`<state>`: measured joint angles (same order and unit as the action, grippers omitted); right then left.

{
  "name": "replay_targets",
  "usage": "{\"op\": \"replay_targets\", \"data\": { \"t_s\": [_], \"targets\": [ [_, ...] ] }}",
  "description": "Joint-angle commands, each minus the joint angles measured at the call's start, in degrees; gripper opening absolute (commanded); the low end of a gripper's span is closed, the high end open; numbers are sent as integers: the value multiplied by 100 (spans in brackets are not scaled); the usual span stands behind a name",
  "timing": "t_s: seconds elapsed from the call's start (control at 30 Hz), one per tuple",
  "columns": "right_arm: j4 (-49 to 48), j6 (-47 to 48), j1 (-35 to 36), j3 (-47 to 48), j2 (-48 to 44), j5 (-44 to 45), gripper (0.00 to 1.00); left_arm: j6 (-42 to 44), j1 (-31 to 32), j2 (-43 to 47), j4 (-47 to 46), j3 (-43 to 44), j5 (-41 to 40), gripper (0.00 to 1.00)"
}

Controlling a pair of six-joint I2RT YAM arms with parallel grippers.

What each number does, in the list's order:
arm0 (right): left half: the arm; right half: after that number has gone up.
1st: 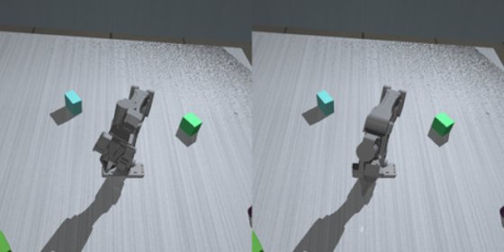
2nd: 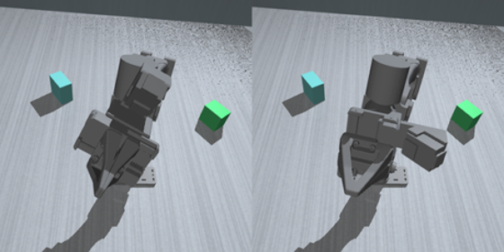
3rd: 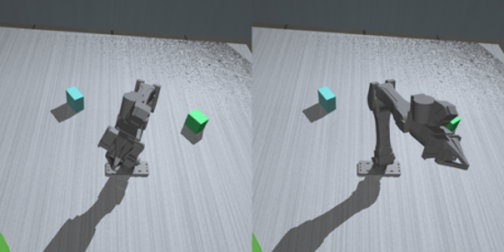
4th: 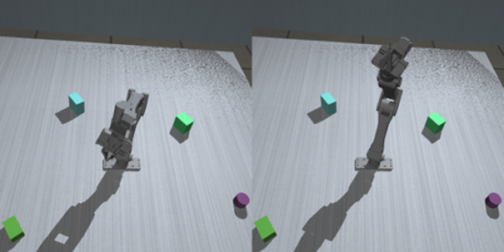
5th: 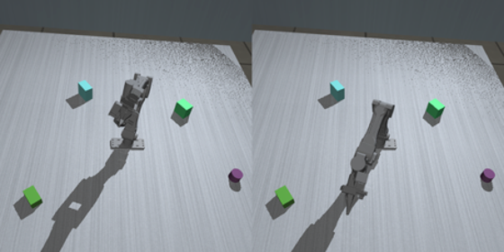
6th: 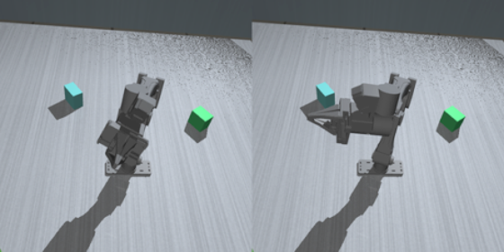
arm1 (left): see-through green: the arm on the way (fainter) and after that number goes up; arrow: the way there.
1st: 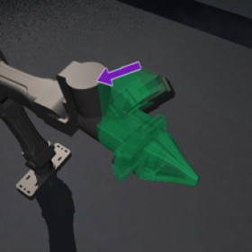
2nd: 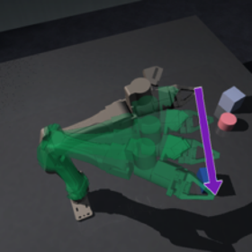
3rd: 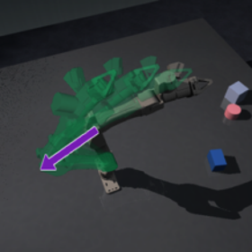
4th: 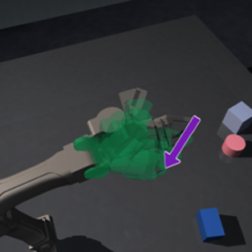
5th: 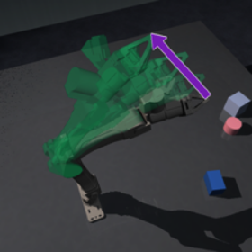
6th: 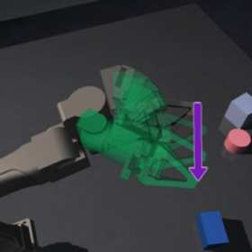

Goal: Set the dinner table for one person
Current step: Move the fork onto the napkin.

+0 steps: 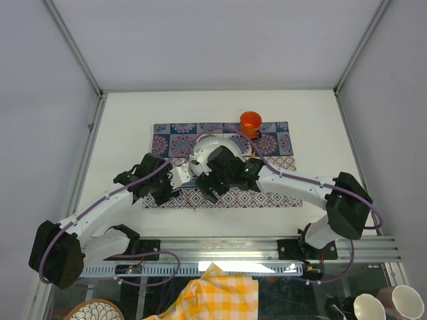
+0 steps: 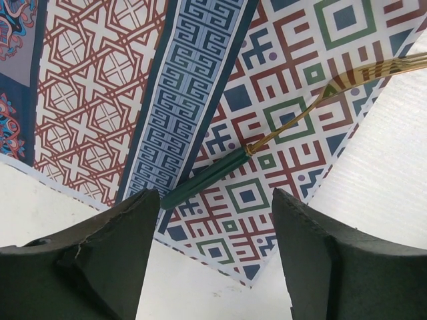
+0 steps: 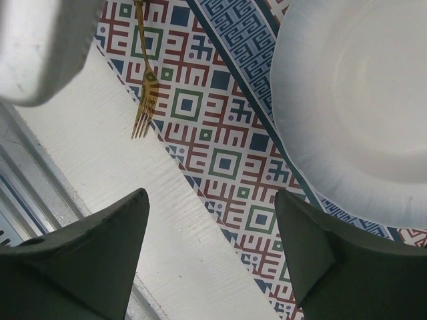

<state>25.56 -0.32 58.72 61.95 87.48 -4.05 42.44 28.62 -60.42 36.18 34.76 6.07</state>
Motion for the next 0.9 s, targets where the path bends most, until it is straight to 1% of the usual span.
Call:
{"op": "replay_targets", "data": {
  "t_s": [0.0, 0.1, 0.43, 0.67, 0.87],
  "targets": [
    [-313, -148, -72, -20, -231, -43, 79, 390, 258, 21, -363, -109, 97, 71],
    [-324, -155, -84, -34, -232, -75, 79, 493, 326, -121, -415, -158, -50, 71],
    [-367, -143, -132, -138, -395, -12, 79, 536, 345, -650, -774, -119, 53, 70],
    [-389, -170, -180, -197, -558, 107, 79, 508, 369, -837, -881, -190, 311, 69],
    [-390, -170, -250, -234, -761, 300, 80, 388, 403, -1160, -674, -3, 540, 68]
  ]
}}
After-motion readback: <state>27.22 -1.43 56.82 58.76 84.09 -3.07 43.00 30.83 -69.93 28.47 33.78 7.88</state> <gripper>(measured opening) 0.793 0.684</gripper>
